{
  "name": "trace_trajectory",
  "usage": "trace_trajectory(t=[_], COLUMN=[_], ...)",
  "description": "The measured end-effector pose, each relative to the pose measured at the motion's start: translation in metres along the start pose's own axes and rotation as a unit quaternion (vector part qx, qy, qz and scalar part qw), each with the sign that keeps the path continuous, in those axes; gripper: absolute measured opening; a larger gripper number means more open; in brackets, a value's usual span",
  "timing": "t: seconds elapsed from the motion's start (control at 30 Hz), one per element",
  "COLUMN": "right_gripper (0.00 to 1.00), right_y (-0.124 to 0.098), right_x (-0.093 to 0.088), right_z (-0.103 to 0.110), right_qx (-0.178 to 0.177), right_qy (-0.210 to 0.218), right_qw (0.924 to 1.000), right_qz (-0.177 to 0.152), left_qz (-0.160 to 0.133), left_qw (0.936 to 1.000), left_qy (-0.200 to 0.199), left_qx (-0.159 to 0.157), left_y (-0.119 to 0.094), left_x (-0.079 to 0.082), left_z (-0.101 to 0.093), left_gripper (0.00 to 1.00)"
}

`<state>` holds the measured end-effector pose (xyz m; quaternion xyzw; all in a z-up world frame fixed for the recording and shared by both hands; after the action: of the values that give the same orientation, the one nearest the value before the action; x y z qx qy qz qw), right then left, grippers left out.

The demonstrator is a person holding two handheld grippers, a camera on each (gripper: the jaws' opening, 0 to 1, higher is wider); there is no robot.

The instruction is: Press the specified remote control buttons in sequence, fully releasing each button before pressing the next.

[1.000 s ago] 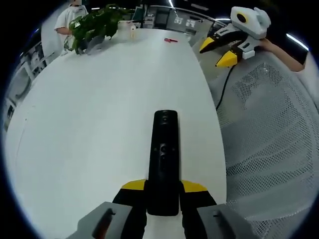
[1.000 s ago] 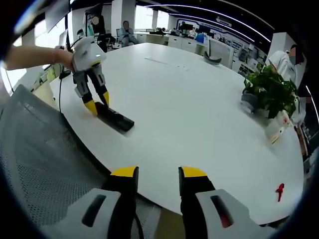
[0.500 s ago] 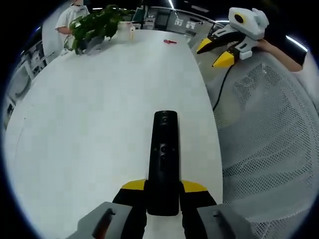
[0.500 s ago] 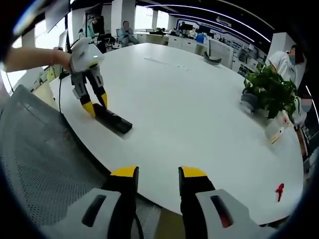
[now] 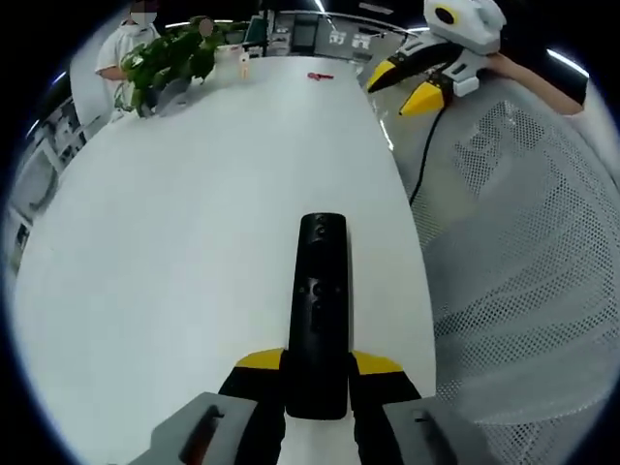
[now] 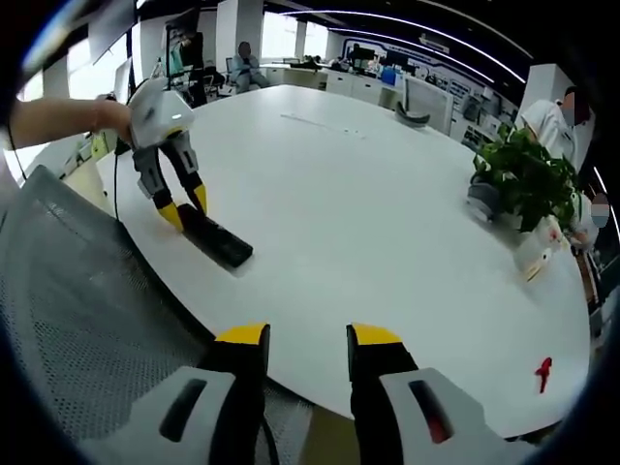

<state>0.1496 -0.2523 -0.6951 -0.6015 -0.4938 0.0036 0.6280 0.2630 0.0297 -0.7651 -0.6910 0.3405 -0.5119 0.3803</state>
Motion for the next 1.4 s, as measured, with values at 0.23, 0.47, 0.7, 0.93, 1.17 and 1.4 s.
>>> trace_trajectory(t=[0.23, 0.47, 0.7, 0.93, 1.17, 1.4], right_gripper=[0.32, 0.32, 0.32, 0.32, 0.3, 0.31], right_y=[0.001, 0.001, 0.002, 0.001, 0.002, 0.002], right_x=[0.0, 0.0, -0.001, -0.002, -0.001, 0.003], right_z=[0.001, 0.0, 0.001, 0.0, 0.003, 0.007], right_qx=[0.004, 0.0, -0.001, -0.004, 0.001, 0.017], right_qy=[-0.005, -0.002, -0.008, 0.003, 0.0, -0.003], right_qw=[1.0, 1.0, 0.9999, 0.9999, 0.9998, 0.9998], right_qz=[0.005, 0.005, 0.012, 0.015, 0.02, 0.004], left_qz=[0.0, -0.019, -0.038, -0.062, -0.073, -0.079], left_qw=[0.9996, 0.9984, 0.9974, 0.9965, 0.9961, 0.9959], left_qy=[0.019, 0.011, -0.007, -0.009, -0.006, 0.008], left_qx=[0.022, 0.052, 0.061, 0.056, 0.049, 0.043], left_y=[0.001, 0.002, 0.002, 0.002, 0.001, 0.001], left_x=[-0.001, -0.005, -0.009, -0.013, -0.016, -0.018], left_z=[-0.004, -0.01, -0.011, -0.011, -0.009, -0.008], left_gripper=[0.25, 0.25, 0.25, 0.25, 0.25, 0.25])
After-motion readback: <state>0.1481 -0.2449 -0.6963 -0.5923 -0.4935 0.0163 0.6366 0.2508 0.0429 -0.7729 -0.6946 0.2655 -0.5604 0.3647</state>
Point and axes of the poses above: the point that each gripper's makers call its tool centre point, and the gripper's own axes: y roughly forward along the fingers, z roughly to its left, x roughly out of its top, the point moved 10 cm from there along -y, roughly backward along the fingers, and after that the axes turned 10 degrees about -y, right-handed, at the moved point
